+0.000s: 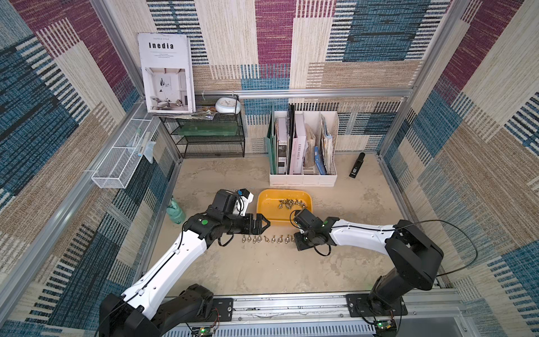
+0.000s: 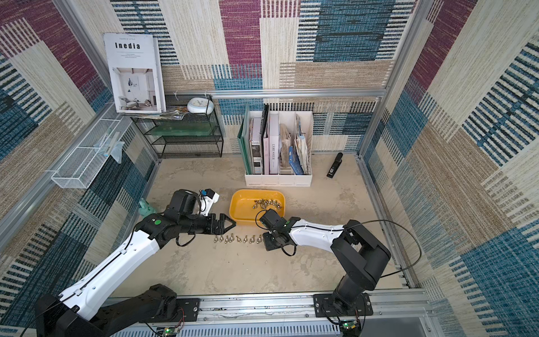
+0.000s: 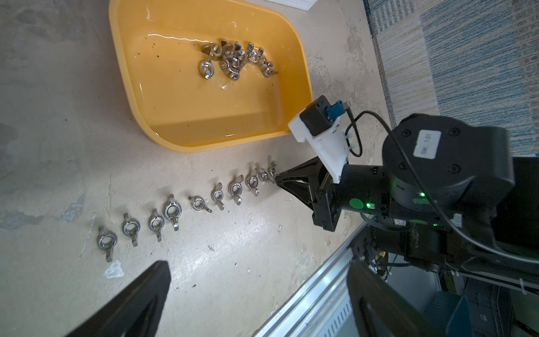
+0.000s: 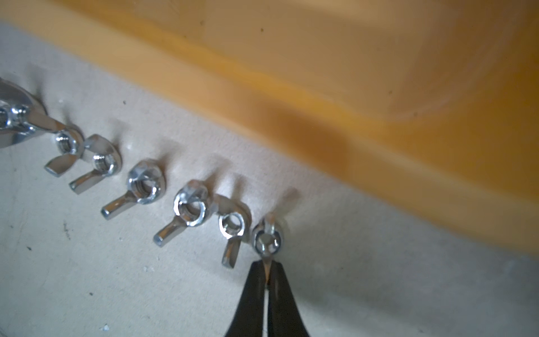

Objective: Take out the wing nut from the storage box
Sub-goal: Place the wing nut at the center of the board.

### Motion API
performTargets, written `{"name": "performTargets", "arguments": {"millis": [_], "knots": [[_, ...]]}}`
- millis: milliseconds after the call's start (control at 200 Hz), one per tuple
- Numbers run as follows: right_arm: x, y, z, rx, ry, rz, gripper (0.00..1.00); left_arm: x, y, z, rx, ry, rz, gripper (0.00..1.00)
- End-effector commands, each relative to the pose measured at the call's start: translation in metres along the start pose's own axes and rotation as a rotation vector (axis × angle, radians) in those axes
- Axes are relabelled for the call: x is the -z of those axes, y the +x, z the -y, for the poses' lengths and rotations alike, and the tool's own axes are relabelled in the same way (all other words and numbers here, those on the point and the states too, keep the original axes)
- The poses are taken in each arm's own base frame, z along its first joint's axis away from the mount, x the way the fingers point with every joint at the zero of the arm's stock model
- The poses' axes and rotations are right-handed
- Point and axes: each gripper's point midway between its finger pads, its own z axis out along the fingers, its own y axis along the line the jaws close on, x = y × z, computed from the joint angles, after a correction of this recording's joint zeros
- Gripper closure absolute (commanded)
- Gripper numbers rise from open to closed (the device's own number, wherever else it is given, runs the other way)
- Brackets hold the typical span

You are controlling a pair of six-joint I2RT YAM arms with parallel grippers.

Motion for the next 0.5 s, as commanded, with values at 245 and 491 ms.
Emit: {"name": "performTargets", "arguments": {"millis": [245, 491], "knots": [[0.008, -0.001, 0.003, 0.000, 0.016, 0.012, 0.79, -0.004, 0.000, -0.002, 0.002, -0.003, -0.011, 0.01], [0.032, -0.012, 0.005, 0.006, 0.040, 0.056, 0.66, -0.010, -0.005, -0.002, 0.002, 0.003, -0.012, 0.01]]}}
